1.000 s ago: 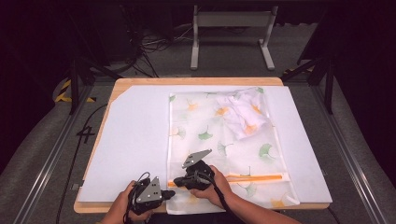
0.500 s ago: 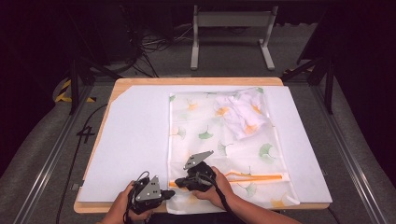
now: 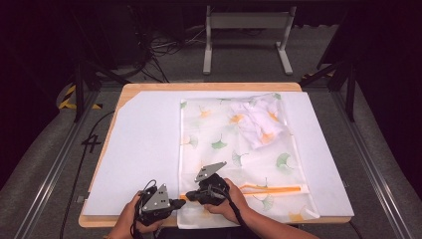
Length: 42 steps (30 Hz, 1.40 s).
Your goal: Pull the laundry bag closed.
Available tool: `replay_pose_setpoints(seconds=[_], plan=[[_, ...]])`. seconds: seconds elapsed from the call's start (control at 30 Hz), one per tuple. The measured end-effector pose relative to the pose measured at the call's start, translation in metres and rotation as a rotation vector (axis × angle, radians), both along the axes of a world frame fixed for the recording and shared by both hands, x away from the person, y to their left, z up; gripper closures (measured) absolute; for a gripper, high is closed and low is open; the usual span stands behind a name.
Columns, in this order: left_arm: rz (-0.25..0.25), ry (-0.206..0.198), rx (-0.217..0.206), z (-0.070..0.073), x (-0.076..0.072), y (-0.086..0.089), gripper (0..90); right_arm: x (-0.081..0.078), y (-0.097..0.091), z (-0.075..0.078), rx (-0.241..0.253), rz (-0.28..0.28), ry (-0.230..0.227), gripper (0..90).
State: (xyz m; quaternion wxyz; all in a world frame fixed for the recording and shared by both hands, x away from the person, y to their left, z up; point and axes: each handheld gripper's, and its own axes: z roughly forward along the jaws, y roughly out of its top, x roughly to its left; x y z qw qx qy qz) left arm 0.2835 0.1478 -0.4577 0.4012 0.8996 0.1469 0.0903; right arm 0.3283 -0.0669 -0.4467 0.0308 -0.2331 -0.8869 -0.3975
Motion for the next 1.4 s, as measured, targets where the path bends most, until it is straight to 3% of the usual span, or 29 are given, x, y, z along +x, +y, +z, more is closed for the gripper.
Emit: replay_pose_setpoints(seconds=[0.1,0.23,0.57,0.97,1.4], plan=[[-0.003,0.004,0.015,-0.001,0.001,-0.002,90.0,0.0,0.0,0.0,0.0,0.003,-0.003,90.0],[-0.009,-0.021,0.045,0.0,-0.002,-0.003,90.0,-0.001,-0.001,0.001,-0.001,-0.001,-0.004,90.0],[0.008,0.025,0.015,-0.001,0.0,-0.001,90.0,-0.002,-0.004,0.001,0.012,-0.005,0.006,90.0],[0.028,0.053,-0.005,-0.002,0.001,0.0,90.0,-0.004,-0.008,0.002,0.033,-0.016,0.029,90.0],[0.026,0.04,0.003,-0.001,0.001,-0.001,90.0,-0.002,-0.012,0.001,0.054,-0.013,0.065,90.0]])
